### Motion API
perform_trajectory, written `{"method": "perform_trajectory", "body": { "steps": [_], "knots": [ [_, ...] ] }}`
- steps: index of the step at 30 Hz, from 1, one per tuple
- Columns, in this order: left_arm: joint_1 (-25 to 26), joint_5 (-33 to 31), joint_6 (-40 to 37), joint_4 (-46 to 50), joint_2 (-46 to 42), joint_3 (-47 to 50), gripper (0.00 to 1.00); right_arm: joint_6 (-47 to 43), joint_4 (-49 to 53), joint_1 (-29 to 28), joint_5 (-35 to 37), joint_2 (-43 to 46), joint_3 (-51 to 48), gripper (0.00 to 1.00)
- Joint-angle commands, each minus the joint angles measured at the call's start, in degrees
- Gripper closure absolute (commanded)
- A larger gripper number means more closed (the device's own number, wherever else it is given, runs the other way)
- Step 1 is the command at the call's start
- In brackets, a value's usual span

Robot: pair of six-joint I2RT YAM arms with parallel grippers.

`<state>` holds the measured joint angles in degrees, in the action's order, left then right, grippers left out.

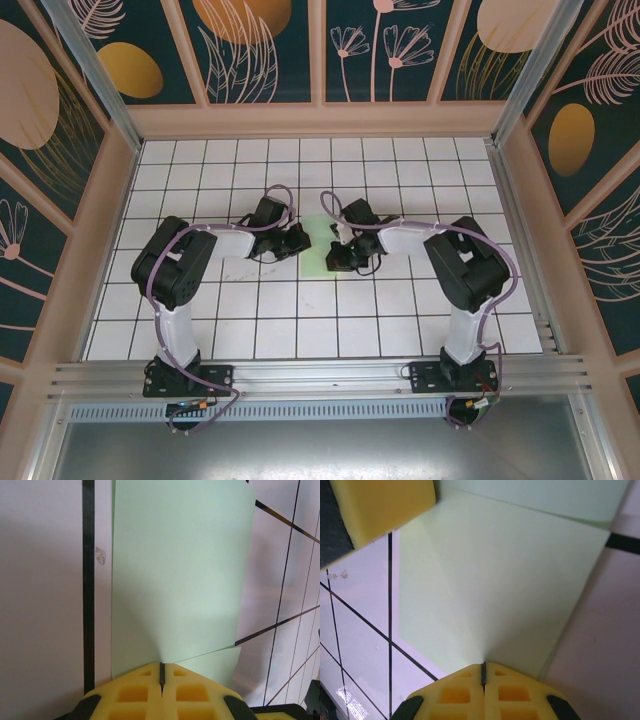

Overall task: Fold a paper plane with a square sheet of paper (pick it up from the middle)
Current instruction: Fold the triangle a second time at the center of the table.

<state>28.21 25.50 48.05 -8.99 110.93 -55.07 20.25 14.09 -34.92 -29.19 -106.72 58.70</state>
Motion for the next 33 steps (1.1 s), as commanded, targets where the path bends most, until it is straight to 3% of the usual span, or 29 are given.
{"method": "perform_trajectory", "body": {
  "steps": [1,11,15,27,33],
  "knots": [
    [-0.4,-7.6,-0.7,10.2,4.8,3.5,1.00,-0.9,2.1,0.4,-1.0,2.5,-2.7,1.00],
    [-0.4,-7.3,-0.7,9.9,4.6,3.6,1.00,-2.7,5.8,2.9,0.0,6.7,-6.2,1.00],
    [-0.3,-6.8,-0.8,9.7,4.2,3.3,1.00,-1.7,2.8,3.1,-3.6,9.7,-4.2,1.00],
    [-0.3,-5.6,-0.2,9.1,3.8,2.8,1.00,2.2,-3.8,1.4,-3.6,-1.7,4.5,1.00],
    [-0.3,-5.6,-0.2,8.9,4.0,3.3,1.00,1.1,-1.9,1.8,-2.4,-2.5,2.1,1.00]
  ]
}}
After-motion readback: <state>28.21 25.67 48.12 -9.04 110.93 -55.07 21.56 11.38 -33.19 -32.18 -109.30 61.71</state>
